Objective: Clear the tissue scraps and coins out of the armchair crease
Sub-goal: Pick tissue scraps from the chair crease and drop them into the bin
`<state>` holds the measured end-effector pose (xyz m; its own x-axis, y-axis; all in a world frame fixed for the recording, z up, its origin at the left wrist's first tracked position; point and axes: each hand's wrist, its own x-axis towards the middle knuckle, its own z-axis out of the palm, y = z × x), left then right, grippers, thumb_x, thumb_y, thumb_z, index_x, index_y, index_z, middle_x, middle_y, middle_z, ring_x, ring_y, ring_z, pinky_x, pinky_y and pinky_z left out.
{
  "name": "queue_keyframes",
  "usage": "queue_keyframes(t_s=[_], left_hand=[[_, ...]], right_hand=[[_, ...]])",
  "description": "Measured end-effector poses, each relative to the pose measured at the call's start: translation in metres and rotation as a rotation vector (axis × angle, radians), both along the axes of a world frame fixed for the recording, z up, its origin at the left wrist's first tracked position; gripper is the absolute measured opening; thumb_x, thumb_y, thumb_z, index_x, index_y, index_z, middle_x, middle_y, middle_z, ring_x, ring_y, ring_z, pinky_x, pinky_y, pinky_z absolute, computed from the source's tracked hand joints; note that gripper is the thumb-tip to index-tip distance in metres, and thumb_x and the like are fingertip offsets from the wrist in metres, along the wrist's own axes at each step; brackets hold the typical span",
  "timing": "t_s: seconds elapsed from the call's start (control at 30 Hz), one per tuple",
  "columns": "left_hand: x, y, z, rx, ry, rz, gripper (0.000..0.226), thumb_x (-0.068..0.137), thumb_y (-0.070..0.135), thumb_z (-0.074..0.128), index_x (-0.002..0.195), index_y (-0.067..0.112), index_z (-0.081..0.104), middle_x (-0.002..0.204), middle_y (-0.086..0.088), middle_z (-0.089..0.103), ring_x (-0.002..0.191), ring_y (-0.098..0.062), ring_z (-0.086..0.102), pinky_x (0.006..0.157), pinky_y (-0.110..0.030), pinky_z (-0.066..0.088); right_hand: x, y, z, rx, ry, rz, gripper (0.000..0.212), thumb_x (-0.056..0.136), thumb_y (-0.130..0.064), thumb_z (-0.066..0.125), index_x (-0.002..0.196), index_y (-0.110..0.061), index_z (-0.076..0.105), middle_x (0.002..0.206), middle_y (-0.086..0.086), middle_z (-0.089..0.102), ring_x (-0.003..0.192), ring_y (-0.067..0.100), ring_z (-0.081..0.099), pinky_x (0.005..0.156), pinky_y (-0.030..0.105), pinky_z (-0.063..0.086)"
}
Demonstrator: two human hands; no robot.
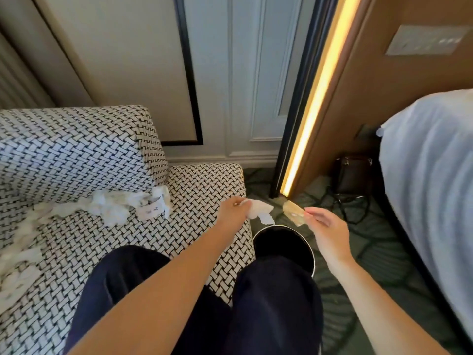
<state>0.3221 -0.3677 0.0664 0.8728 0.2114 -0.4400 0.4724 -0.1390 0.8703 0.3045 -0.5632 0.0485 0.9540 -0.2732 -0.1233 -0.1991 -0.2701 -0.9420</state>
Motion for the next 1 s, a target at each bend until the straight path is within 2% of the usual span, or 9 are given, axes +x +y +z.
queue_keyframes(t_s=[0.1, 0.17, 0.3, 0.37, 0.53, 0.63, 0.8, 0.93, 1.0], left_hand=[[0.001, -0.012, -0.004, -0.017, 0.078, -0.123, 0.018, 0.097, 0.021, 0.047, 0.111, 0.015, 0.057, 0.107, -0.002, 0.055, 0.096, -0.016, 0.055, 0.067, -0.017, 0.047], [0.000, -0.019, -0.002, -0.038, 0.144, -0.234, 0.030, 0.099, 0.026, 0.043, 0.124, 0.013, 0.052, 0.114, -0.001, 0.054, 0.100, -0.015, 0.055, 0.062, -0.014, 0.043], [-0.004, -0.022, -0.002, -0.036, 0.213, -0.350, 0.041, 0.100, 0.032, 0.038, 0.137, 0.016, 0.043, 0.134, 0.000, 0.049, 0.110, -0.017, 0.053, 0.087, -0.027, 0.038], [-0.007, -0.018, -0.001, -0.047, 0.219, -0.345, 0.040, 0.100, 0.032, 0.037, 0.136, 0.016, 0.044, 0.134, 0.000, 0.051, 0.112, -0.018, 0.054, 0.089, -0.028, 0.038], [-0.016, 0.002, 0.006, -0.020, 0.195, -0.323, 0.036, 0.099, 0.031, 0.039, 0.132, 0.018, 0.049, 0.127, 0.001, 0.057, 0.106, -0.014, 0.057, 0.087, -0.029, 0.042], [-0.021, 0.017, 0.013, -0.001, 0.167, -0.301, 0.033, 0.098, 0.031, 0.041, 0.127, 0.018, 0.052, 0.124, 0.003, 0.057, 0.103, -0.012, 0.058, 0.092, -0.032, 0.042], [-0.033, 0.054, 0.028, -0.020, 0.096, -0.231, 0.025, 0.098, 0.032, 0.045, 0.117, 0.022, 0.056, 0.117, 0.007, 0.060, 0.102, -0.011, 0.059, 0.093, -0.033, 0.044], [-0.046, 0.098, 0.040, -0.032, 0.018, -0.108, 0.023, 0.096, 0.033, 0.050, 0.115, 0.023, 0.058, 0.112, 0.008, 0.063, 0.098, -0.010, 0.061, 0.089, -0.030, 0.044], [-0.056, 0.126, 0.045, -0.049, -0.017, -0.021, 0.022, 0.096, 0.032, 0.051, 0.114, 0.022, 0.059, 0.109, 0.007, 0.065, 0.099, -0.012, 0.062, 0.091, -0.032, 0.045]], right_hand=[[0.001, -0.012, -0.010, -0.046, 0.059, -0.030, 0.011, 0.085, -0.019, 0.066, 0.090, -0.027, 0.071, 0.091, -0.010, 0.070, 0.093, 0.009, 0.064, 0.095, 0.043, 0.049], [0.001, -0.016, -0.014, -0.046, 0.105, -0.049, 0.010, 0.085, -0.017, 0.066, 0.091, -0.024, 0.071, 0.092, -0.008, 0.070, 0.092, 0.011, 0.064, 0.095, 0.045, 0.049], [-0.002, -0.020, -0.019, -0.094, 0.163, -0.040, 0.009, 0.087, -0.017, 0.064, 0.092, -0.023, 0.069, 0.096, -0.003, 0.070, 0.096, 0.013, 0.063, 0.094, 0.034, 0.047], [-0.003, -0.019, -0.018, -0.124, 0.216, -0.009, 0.013, 0.090, -0.021, 0.060, 0.101, -0.022, 0.067, 0.100, -0.005, 0.066, 0.100, 0.013, 0.058, 0.093, 0.028, 0.043], [-0.005, -0.007, -0.016, -0.159, 0.316, 0.074, 0.033, 0.095, -0.031, 0.050, 0.125, -0.019, 0.058, 0.115, -0.004, 0.058, 0.120, 0.018, 0.049, 0.103, 0.035, 0.036], [-0.006, 0.007, -0.009, -0.122, 0.301, 0.086, 0.029, 0.096, -0.029, 0.048, 0.120, -0.019, 0.060, 0.120, -0.002, 0.060, 0.114, 0.019, 0.054, 0.103, 0.035, 0.040], [0.002, 0.052, 0.012, -0.086, 0.205, 0.219, 0.015, 0.094, -0.023, 0.051, 0.101, -0.023, 0.064, 0.109, 0.002, 0.067, 0.094, 0.013, 0.064, 0.097, 0.035, 0.047], [0.003, 0.110, 0.037, -0.126, 0.099, 0.422, 0.020, 0.095, -0.026, 0.051, 0.109, -0.020, 0.063, 0.105, -0.005, 0.066, 0.096, 0.007, 0.062, 0.081, 0.017, 0.044], [-0.001, 0.145, 0.048, -0.123, 0.054, 0.521, 0.021, 0.095, -0.027, 0.052, 0.110, -0.019, 0.063, 0.104, -0.006, 0.066, 0.096, 0.005, 0.062, 0.078, 0.014, 0.042]])
